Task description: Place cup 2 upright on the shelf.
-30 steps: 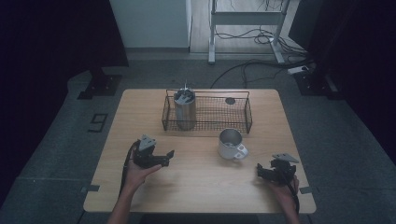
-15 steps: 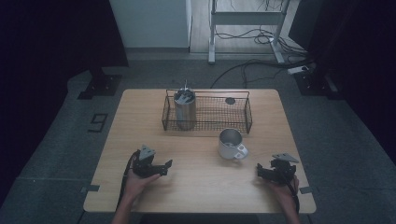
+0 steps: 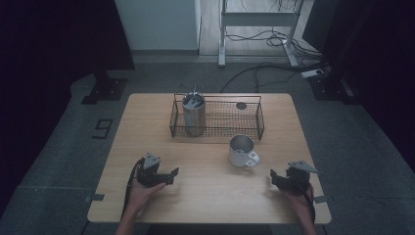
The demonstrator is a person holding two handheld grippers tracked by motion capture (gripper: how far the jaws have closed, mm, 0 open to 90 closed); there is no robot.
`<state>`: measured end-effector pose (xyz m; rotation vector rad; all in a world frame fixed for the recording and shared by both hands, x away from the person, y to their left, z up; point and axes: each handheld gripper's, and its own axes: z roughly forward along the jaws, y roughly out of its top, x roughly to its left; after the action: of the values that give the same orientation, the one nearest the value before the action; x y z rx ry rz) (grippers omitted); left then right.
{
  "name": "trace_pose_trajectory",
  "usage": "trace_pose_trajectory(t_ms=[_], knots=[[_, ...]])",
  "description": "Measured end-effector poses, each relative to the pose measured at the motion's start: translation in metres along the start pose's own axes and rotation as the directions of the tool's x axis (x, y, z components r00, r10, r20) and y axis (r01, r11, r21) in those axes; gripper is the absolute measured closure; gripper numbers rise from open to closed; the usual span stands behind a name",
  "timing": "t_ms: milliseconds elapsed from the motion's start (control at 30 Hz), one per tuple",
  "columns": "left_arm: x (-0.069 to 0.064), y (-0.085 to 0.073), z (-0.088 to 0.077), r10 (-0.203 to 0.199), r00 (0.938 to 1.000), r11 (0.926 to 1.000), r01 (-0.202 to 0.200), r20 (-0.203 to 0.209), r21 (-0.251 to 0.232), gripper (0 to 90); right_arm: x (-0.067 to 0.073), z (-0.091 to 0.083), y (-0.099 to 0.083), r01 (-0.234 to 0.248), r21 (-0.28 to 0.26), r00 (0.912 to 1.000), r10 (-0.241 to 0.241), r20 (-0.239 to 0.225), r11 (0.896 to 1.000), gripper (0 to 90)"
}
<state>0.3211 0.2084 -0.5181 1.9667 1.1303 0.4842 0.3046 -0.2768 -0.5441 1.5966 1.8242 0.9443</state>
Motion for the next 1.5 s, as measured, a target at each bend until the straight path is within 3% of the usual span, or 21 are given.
trace_pose_trajectory(t_ms=[433,867,1500], knots=[[-0.002,-0.003,-0.002,0.021,0.9998,0.9998,-0.021,-0.006,0.005,11.2,0.017,-0.01,0.016,0.022,-0.063,0.9968,-0.027,-0.075,0.998,12.6],[-0.003,-0.006,0.0,0.024,0.9997,0.9995,-0.024,-0.005,0.019,11.2,0.039,-0.025,0.035,0.043,-0.126,0.9868,-0.062,-0.15,0.991,12.5],[-0.004,-0.008,0.0,0.022,0.9997,0.9995,-0.021,-0.011,0.022,11.2,0.058,-0.024,0.058,0.055,-0.157,0.9794,-0.084,-0.183,0.986,9.9]])
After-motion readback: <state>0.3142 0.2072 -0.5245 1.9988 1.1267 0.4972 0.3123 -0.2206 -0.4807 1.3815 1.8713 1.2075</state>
